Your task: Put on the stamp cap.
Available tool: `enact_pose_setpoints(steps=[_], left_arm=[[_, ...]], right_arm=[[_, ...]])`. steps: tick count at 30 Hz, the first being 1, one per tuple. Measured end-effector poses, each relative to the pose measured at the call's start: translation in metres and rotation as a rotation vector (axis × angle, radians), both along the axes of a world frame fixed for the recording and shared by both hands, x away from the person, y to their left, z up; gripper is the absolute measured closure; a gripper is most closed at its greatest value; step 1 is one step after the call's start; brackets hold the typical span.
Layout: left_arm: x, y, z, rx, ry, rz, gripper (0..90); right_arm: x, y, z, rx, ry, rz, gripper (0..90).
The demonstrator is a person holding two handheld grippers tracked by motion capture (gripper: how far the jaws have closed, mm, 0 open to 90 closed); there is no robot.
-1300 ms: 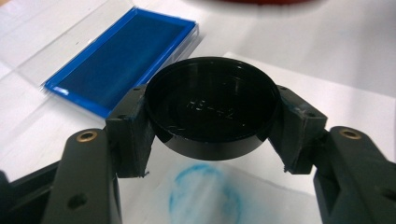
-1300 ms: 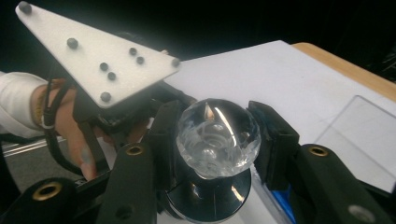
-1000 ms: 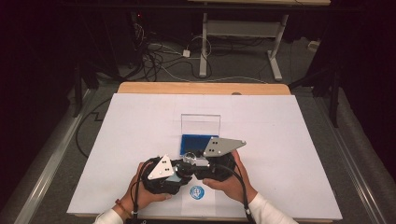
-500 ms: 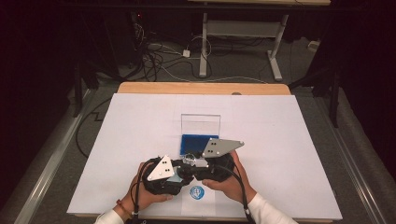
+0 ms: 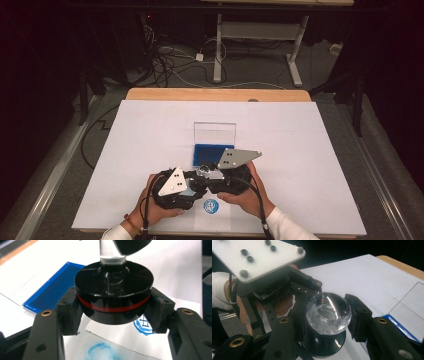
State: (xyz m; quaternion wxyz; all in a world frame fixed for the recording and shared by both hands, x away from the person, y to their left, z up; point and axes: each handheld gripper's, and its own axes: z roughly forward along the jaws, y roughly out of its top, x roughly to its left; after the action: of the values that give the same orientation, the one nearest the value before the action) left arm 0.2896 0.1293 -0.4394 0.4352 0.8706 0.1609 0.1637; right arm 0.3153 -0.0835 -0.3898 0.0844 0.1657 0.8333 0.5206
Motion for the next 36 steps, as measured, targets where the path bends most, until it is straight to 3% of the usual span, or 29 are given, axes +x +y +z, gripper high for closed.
enact_pose_setpoints(steps=[8,23,27,29,36], left_arm=[[-0.0009,-0.0012,-0.0011,0.031,-0.008,0.012,36.4],[-0.0015,0.0006,0.0027,0.001,0.009,0.009,36.6],[-0.0016,0.0003,0.003,0.014,0.008,0.009,36.6],[-0.0026,0.0,0.0031,0.032,-0.015,0.013,36.6],[-0.0019,0.0004,0.001,0.02,-0.012,0.005,36.3]], right_arm=[[-0.0009,0.0,-0.0036,-0.01,0.002,-0.005,57.0],[-0.0082,-0.0007,-0.0057,0.014,-0.047,-0.023,57.1],[-0.0085,-0.0009,-0.0058,0.013,-0.045,-0.024,57.1],[-0.008,-0.0009,-0.0057,0.004,-0.044,-0.022,57.0],[-0.0068,-0.0025,-0.0049,-0.002,-0.028,-0.019,57.0]])
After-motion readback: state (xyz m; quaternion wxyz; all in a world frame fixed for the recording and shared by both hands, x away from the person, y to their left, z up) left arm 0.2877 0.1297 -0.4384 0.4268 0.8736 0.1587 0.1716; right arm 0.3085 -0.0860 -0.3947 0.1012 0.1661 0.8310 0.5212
